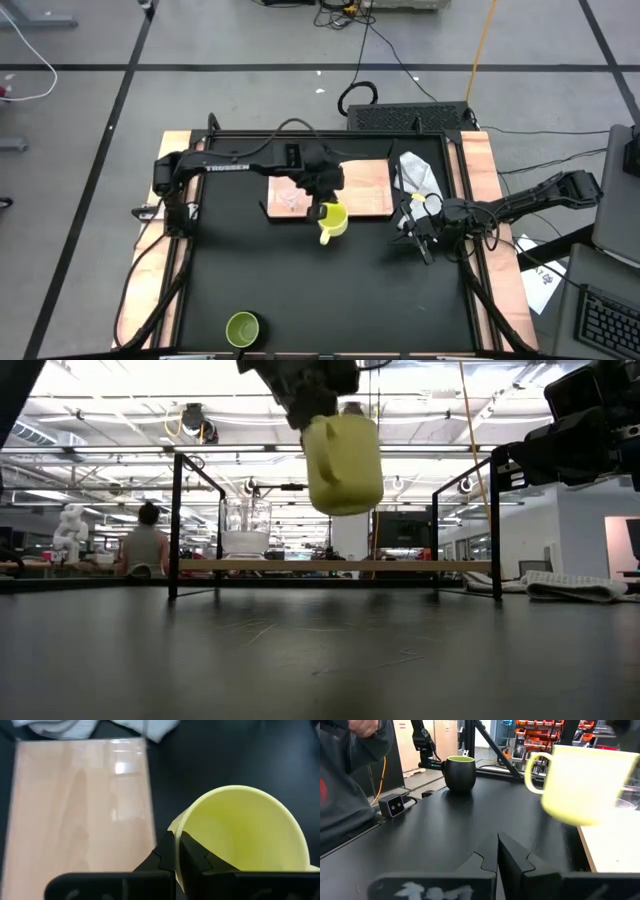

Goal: Stack small to large cups/mugs on shelf
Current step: Put the yellow mug on the shelf

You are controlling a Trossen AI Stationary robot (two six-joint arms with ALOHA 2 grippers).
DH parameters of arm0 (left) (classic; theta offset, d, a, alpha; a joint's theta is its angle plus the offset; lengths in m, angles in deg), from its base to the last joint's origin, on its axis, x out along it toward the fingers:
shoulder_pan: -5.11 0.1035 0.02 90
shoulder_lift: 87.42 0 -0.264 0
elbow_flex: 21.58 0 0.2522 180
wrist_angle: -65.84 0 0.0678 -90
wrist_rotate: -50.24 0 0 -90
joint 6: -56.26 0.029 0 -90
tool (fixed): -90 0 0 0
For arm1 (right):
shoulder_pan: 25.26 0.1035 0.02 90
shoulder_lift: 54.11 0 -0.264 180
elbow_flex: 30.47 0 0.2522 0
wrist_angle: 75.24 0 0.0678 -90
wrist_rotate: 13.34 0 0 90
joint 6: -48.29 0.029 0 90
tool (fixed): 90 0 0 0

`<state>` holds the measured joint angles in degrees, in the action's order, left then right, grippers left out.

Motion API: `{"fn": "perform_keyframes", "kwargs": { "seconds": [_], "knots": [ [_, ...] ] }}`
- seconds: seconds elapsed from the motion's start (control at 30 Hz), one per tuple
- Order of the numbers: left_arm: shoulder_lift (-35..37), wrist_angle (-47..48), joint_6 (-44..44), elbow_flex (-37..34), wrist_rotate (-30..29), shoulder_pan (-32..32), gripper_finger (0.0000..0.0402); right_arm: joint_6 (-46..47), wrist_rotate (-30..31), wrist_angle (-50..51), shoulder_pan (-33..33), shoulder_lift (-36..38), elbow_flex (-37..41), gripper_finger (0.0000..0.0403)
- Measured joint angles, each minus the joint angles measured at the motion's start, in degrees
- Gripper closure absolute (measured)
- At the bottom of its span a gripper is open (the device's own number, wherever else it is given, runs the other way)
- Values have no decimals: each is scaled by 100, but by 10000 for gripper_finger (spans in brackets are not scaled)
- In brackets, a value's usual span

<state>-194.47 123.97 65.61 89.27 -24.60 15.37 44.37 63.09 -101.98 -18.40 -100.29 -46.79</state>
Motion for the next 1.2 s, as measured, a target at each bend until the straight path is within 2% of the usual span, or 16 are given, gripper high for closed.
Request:
{"fn": "perform_keyframes", "kwargs": {
  "seconds": [0.37,1.2],
  "knots": [
    [-645,253,-125,705,-525,424,398,2,0,1,0,-66,0,403],
    [-635,500,61,718,-626,903,398,20,0,1,0,-187,0,403]
  ]
}}
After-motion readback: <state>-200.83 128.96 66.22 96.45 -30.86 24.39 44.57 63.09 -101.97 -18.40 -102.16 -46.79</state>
